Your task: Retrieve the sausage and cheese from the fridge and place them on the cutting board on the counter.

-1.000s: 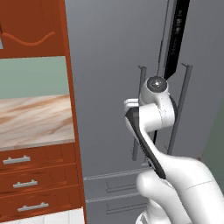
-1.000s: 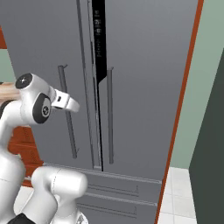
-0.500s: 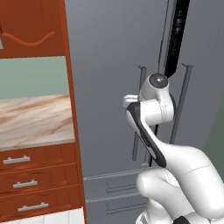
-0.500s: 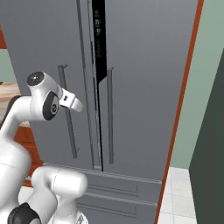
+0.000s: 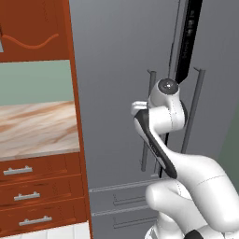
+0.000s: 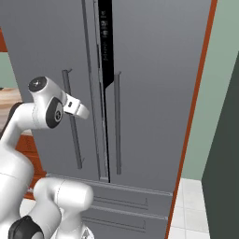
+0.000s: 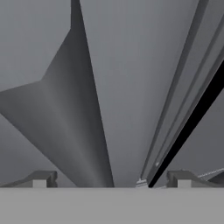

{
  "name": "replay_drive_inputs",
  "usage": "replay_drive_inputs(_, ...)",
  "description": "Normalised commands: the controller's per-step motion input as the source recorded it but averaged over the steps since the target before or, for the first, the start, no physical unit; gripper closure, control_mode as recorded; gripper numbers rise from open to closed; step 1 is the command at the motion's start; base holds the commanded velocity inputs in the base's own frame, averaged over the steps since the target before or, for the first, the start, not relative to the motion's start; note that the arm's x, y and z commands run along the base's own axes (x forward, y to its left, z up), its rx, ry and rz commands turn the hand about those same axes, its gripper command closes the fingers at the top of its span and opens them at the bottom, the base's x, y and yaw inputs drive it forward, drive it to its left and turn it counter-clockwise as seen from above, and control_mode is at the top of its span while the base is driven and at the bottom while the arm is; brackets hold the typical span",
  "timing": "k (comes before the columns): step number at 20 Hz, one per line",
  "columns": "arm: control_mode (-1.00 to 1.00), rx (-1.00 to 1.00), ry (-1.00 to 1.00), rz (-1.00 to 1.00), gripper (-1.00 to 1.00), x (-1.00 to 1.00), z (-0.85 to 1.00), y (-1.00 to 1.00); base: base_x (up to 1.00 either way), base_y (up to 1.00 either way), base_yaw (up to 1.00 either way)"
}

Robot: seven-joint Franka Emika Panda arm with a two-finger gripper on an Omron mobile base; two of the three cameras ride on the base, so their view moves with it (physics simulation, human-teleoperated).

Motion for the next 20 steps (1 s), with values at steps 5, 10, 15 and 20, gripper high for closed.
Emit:
replay_drive_inputs(5,-1.0,0.0,0.0,0.0,-1.0,0.22,-0.23,0.0,0.0,0.0,0.0)
replay_drive_inputs(10,-1.0,0.0,0.0,0.13,-1.0,-0.04,-0.16,0.06,0.0,0.0,0.0)
replay_drive_inputs(15,-1.0,0.0,0.0,0.11,-1.0,-0.01,-0.09,0.08,0.0,0.0,0.0)
replay_drive_inputs(20,-1.0,0.0,-0.06,0.14,-1.0,0.01,-0.05,0.07,0.0,0.0,0.0)
